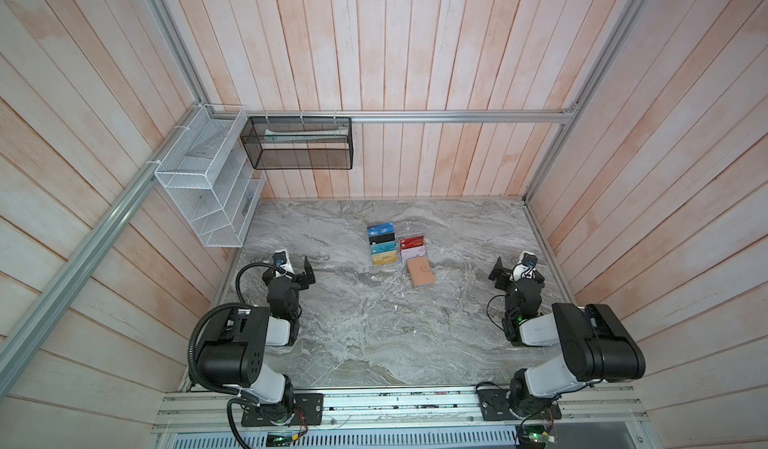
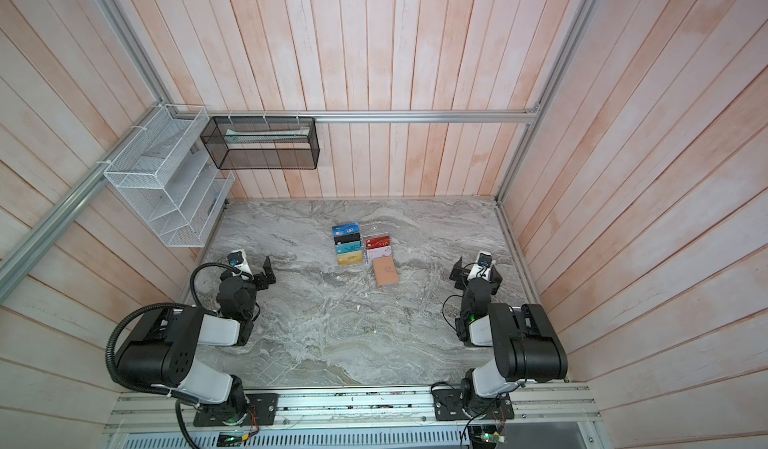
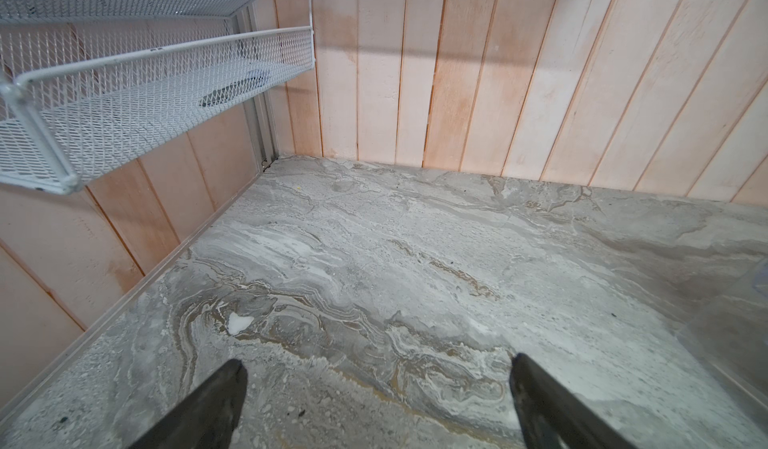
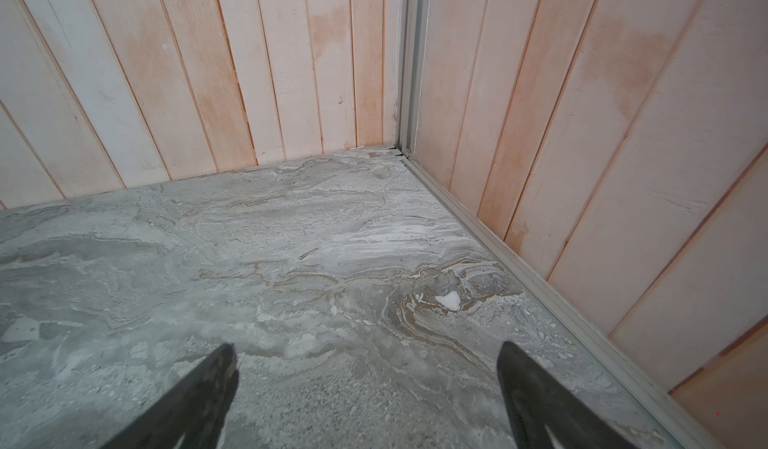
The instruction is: Take the credit cards out of the card holder
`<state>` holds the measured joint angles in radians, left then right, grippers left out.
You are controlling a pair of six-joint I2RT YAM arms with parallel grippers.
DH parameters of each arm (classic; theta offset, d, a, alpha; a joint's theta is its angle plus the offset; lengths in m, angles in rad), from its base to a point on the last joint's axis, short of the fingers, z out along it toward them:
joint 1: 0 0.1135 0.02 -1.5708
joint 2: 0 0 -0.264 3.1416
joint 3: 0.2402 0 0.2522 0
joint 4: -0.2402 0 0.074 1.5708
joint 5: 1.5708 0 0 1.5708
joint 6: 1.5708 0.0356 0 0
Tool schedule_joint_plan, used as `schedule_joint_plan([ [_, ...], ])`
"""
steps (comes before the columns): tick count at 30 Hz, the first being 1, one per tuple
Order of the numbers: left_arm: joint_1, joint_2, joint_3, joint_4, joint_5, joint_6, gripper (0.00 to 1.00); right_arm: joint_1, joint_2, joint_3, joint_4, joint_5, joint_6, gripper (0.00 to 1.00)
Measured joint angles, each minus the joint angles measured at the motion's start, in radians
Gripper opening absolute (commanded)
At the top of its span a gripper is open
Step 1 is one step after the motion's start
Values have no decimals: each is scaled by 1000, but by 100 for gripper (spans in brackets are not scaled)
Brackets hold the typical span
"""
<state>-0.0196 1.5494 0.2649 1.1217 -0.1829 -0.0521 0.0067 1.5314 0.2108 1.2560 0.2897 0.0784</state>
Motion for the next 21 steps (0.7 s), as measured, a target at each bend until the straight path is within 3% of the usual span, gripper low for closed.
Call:
schedule_joint_plan([
  [9,0,-5,3,-11,1,4,100,0,-4,0,-1,0,0,98],
  [15,-27,-119,140,-274,-29,5,100,31,-71,1,-36,25,-24,98],
  [21,-125,-267,249,-537,-137,-44,100,86,-223,53,-217,69,-24,98],
])
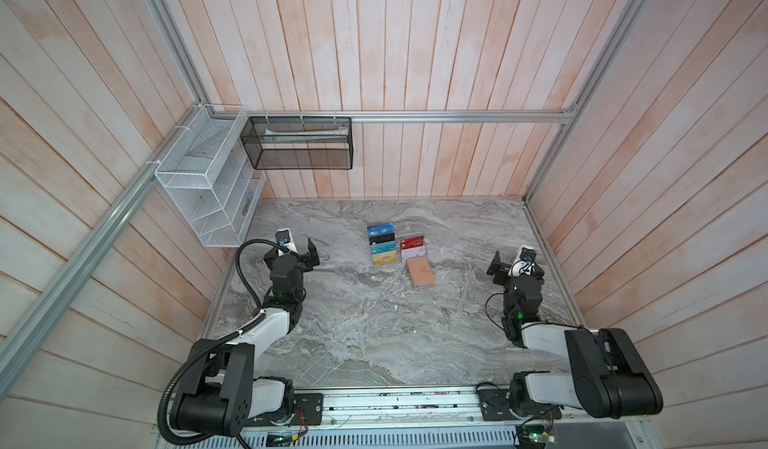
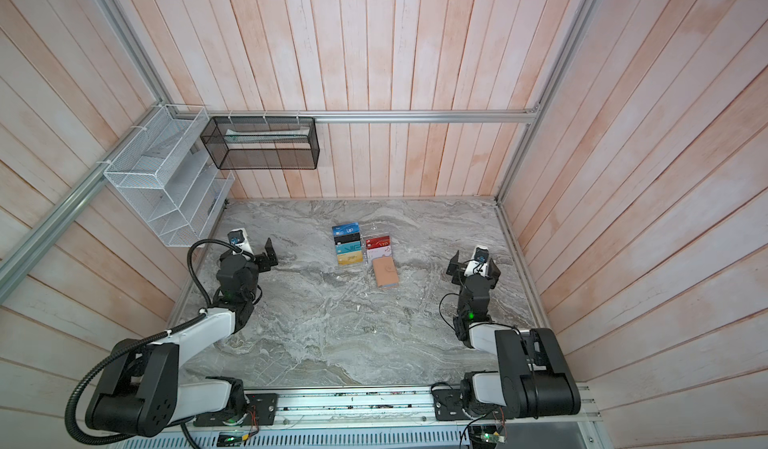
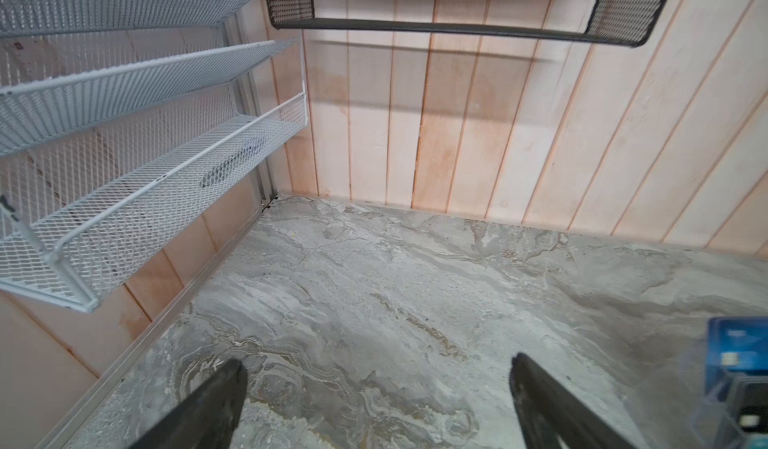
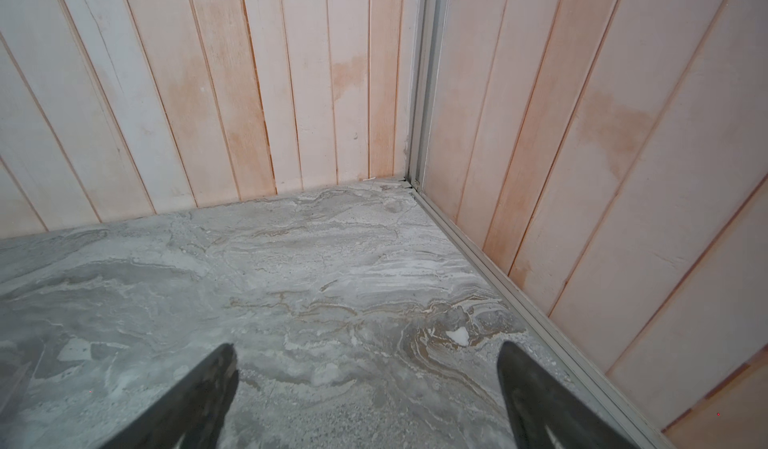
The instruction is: Take the credit cards out of the card holder
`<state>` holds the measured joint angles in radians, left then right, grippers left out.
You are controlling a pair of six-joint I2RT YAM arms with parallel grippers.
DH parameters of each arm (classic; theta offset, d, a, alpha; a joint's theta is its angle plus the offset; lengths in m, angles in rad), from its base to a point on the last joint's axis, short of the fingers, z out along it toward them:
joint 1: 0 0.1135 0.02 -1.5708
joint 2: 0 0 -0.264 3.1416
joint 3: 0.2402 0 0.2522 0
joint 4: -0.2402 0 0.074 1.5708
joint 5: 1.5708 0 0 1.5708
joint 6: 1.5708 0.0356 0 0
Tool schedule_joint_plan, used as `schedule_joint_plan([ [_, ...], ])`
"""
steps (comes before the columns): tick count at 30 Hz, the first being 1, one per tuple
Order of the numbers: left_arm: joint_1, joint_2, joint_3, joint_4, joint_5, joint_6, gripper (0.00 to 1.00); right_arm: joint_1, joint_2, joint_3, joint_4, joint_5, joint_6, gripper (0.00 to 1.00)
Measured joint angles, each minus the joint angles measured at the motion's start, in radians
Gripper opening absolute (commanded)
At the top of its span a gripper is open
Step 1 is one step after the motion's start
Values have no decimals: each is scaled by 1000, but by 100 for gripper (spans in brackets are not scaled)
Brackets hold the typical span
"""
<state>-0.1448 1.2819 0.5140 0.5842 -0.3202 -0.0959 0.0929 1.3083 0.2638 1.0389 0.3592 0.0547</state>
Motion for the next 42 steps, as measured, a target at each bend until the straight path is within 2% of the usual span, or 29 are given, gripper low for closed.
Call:
schedule_joint_plan([
  [3,-41,-40,85,-177,-2,-100,100,32,-79,49,-134,3,39,98],
  [6,-68,-74,146,-312,51,-207,100,58,-158,99,-278,-31,97,98],
  [12,-206,-150,161,-462,149,-382,100,71,-204,211,-545,-226,224,98],
  [18,-319,-172,88,-452,258,-542,100,141,-129,252,-689,-435,300,98],
  [26,-376,-35,56,-407,388,-663,100,230,54,281,-718,-635,377,98],
  [35,-380,71,55,-290,551,-771,100,238,245,411,-708,-774,403,97],
  [42,-380,74,21,-260,579,-800,100,251,373,518,-714,-806,402,95],
])
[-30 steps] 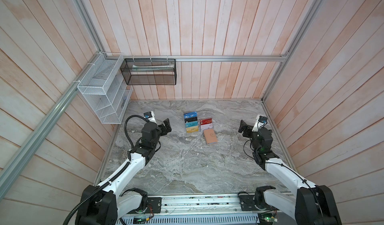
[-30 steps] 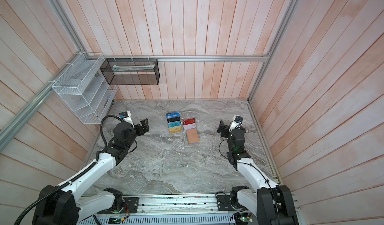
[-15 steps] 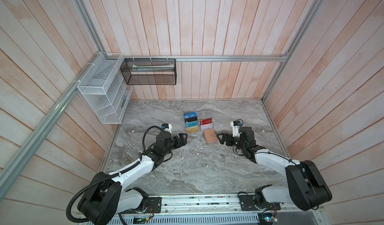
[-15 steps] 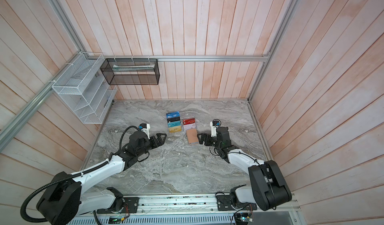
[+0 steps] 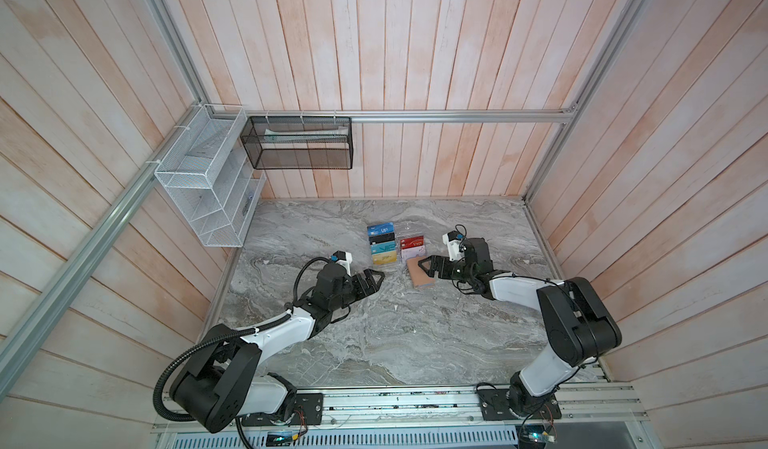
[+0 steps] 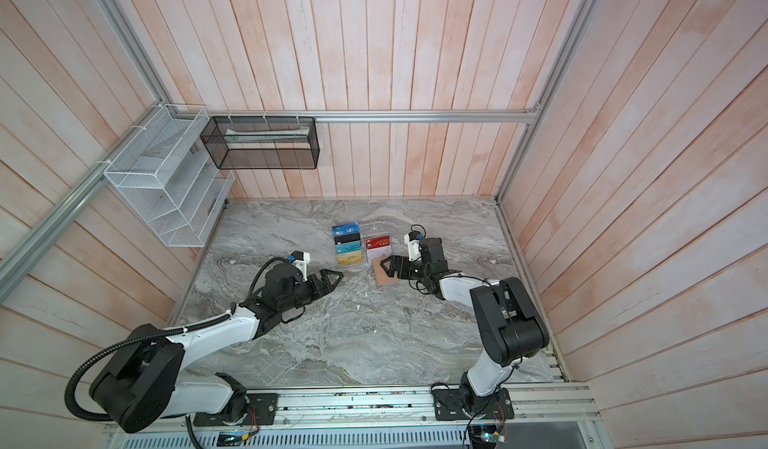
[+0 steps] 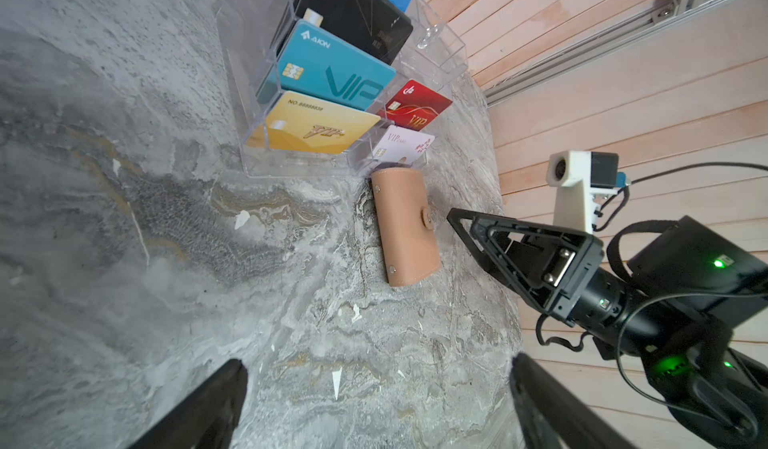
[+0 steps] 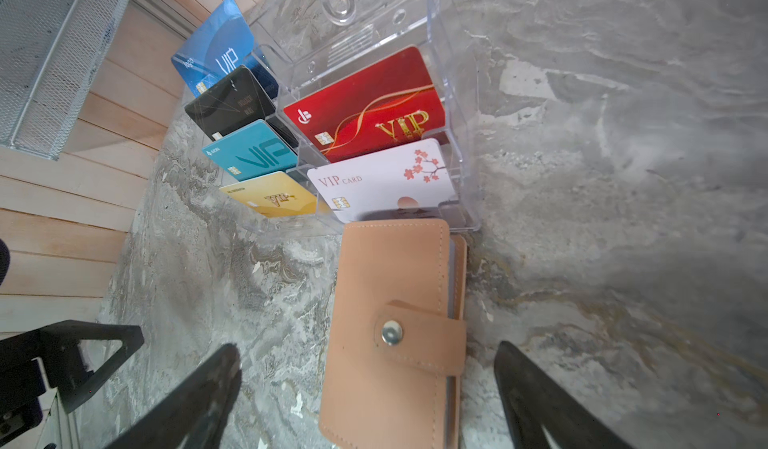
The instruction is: Take the credit cards out of the card holder
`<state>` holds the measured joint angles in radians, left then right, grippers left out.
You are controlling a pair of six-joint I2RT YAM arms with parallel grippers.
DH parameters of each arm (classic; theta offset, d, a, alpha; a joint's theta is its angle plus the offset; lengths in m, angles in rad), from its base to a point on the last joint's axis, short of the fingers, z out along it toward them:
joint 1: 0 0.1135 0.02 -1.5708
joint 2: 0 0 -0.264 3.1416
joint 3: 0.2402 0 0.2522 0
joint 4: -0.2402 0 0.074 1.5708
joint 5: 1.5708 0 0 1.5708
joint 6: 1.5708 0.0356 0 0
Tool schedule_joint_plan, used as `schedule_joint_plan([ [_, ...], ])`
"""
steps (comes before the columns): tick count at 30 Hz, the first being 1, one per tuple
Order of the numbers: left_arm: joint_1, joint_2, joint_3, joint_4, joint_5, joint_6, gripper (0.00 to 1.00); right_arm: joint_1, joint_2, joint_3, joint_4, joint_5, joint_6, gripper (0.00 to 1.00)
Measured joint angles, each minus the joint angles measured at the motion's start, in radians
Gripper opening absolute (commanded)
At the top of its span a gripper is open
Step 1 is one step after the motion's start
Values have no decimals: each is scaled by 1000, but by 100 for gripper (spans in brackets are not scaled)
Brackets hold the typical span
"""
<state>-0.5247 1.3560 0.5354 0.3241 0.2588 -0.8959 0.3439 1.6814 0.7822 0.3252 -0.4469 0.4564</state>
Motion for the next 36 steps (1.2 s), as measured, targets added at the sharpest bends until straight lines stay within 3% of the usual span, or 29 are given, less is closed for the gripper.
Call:
schedule_joint_plan([
  [36,73,114,-10,77,110,-45,100,186,213,135,16,-1,39,72],
])
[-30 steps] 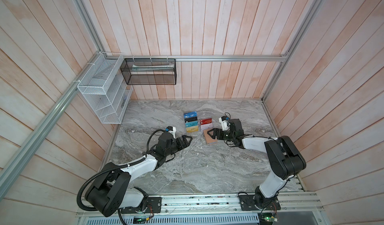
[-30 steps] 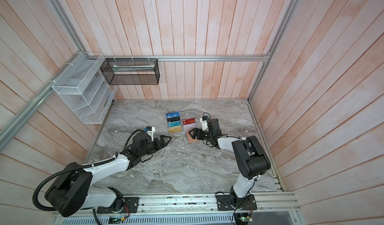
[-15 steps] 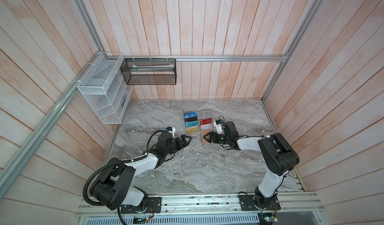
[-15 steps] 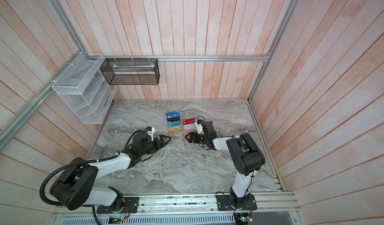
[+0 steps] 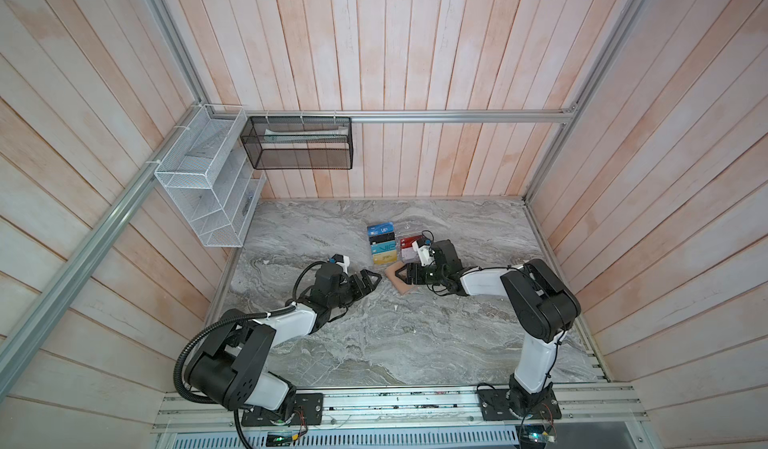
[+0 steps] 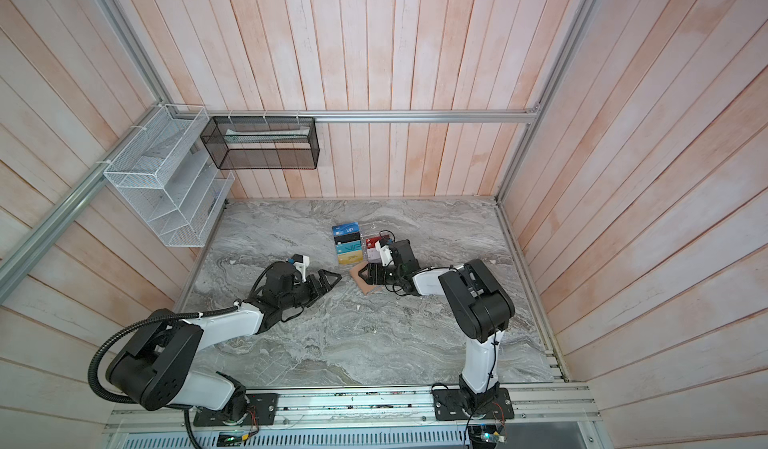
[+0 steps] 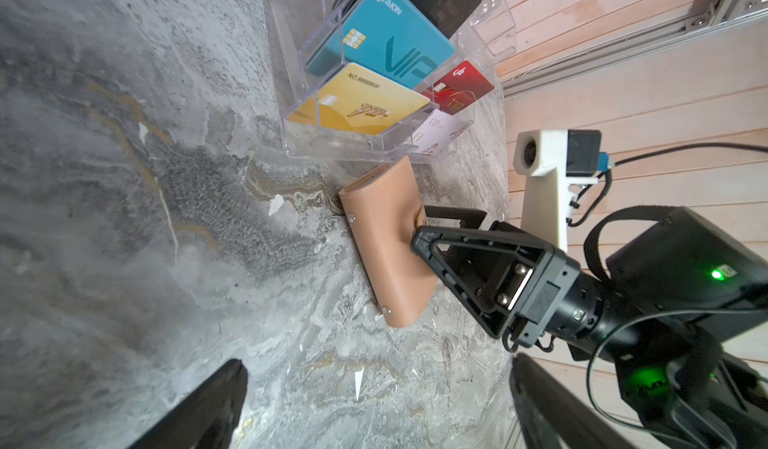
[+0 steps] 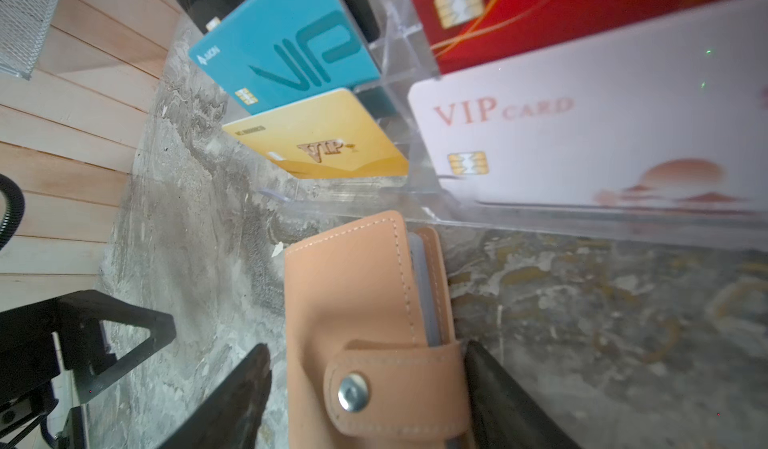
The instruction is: Take the credit cards out of the card holder
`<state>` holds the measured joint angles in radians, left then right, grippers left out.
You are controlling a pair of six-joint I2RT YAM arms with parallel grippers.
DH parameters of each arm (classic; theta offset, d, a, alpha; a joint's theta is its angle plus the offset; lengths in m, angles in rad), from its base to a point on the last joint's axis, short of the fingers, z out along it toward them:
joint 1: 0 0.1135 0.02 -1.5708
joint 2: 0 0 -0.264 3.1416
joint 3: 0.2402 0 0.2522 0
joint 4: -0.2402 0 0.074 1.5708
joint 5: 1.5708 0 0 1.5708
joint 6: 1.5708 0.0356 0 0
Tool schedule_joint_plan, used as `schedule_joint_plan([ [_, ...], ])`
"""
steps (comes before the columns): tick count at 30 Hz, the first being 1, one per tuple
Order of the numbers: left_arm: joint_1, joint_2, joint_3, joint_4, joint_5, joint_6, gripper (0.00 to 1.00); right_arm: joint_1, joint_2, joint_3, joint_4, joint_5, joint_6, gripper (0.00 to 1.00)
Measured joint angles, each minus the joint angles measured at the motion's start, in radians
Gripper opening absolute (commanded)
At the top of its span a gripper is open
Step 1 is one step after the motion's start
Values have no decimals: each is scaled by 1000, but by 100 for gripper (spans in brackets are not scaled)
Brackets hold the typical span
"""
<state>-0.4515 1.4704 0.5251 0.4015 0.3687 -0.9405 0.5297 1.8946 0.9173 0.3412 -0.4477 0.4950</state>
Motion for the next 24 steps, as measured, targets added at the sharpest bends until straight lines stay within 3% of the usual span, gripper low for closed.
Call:
schedule_joint_plan([
  [16,2,108,-21,116,46,-77,98,63,-24,-87,89,0,86,58],
  [24,0,148,-22,167,65,-102,85,87,-23,-99,113,0,121,53],
])
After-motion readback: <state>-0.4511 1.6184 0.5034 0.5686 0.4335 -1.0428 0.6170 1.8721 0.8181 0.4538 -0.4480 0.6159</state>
